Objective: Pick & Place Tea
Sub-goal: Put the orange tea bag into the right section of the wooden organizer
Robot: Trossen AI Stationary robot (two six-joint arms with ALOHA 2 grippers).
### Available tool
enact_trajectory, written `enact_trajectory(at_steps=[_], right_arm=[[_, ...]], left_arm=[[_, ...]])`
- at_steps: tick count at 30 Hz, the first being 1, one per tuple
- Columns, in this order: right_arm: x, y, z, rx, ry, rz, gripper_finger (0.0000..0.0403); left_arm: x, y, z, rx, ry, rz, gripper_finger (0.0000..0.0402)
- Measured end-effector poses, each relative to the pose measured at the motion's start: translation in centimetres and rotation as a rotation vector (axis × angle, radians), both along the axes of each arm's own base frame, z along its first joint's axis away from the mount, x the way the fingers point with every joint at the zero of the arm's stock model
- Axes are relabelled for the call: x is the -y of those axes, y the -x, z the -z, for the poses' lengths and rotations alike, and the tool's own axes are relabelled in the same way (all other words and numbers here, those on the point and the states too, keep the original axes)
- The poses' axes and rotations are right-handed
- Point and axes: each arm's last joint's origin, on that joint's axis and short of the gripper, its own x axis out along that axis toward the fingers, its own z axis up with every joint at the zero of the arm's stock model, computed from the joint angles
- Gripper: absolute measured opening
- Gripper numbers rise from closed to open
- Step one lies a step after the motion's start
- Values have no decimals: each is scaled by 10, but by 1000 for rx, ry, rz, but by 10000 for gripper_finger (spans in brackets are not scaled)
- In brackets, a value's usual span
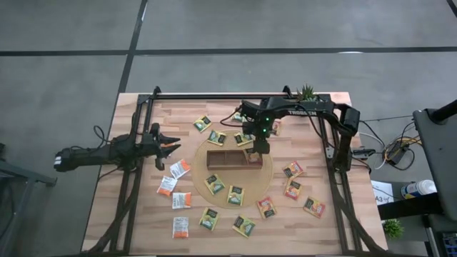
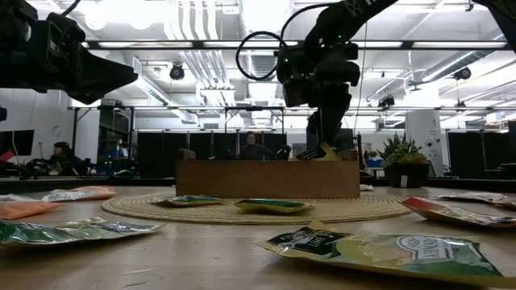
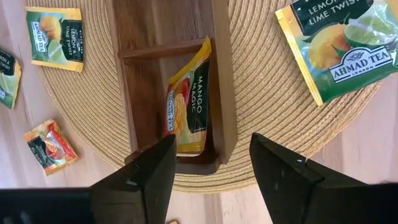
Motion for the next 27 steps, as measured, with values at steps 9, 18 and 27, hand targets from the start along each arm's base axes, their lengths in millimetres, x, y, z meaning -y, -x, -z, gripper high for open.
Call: enact_trajectory(at_steps=[9,18,27], right_arm=[[-2,-3,4,37,-18,-4,166],[-4,-3,5,78,-85,-36,25],[-4,-2,5,77,-86,-33,8]], left_arm=[[0,0,0,0,0,0,104],[0,0,0,0,0,0,104],[0,0,0,0,0,-1,104]])
